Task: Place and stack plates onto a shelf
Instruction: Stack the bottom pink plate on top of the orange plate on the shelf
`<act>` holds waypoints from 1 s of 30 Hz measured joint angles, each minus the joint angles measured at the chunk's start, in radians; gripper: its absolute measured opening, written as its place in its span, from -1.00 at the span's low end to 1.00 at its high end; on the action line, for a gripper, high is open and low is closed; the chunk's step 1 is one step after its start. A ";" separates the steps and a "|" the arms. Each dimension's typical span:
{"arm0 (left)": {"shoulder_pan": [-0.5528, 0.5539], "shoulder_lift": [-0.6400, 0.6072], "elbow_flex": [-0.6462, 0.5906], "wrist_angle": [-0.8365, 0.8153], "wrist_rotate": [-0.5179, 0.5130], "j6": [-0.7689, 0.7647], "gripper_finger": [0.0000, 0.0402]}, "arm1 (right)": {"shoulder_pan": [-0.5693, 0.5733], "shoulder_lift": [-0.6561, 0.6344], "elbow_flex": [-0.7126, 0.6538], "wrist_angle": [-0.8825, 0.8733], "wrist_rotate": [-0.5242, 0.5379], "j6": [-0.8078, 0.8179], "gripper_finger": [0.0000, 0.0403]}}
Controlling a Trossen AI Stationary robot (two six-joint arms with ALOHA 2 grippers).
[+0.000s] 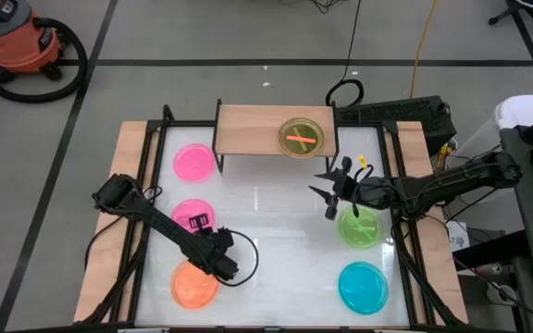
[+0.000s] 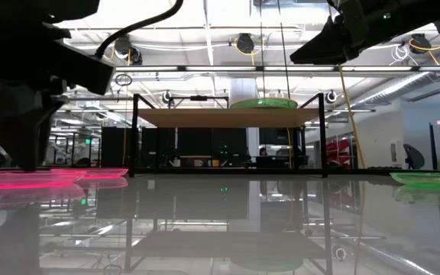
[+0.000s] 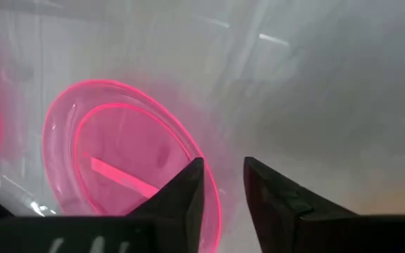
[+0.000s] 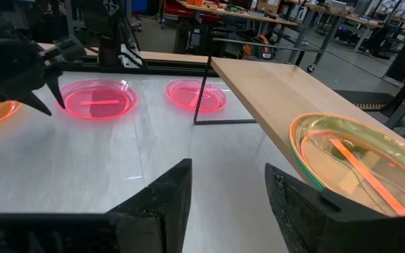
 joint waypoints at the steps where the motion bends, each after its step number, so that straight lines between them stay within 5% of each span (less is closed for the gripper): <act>1: 0.000 0.000 0.000 0.004 0.000 -0.003 -0.40 | 0.000 0.000 0.000 0.000 0.000 0.000 -0.19; 12: 0.023 0.000 0.000 0.003 -0.050 -0.038 -0.07 | 0.000 0.000 0.000 0.000 -0.001 0.001 -0.19; 26: 0.074 -0.005 -0.139 0.021 -0.015 -0.110 -0.06 | 0.001 0.000 0.000 -0.001 -0.001 0.001 -0.19; 30: 0.075 -0.003 -0.138 0.020 -0.019 -0.099 -0.22 | 0.001 0.000 0.000 -0.001 -0.001 0.008 -0.19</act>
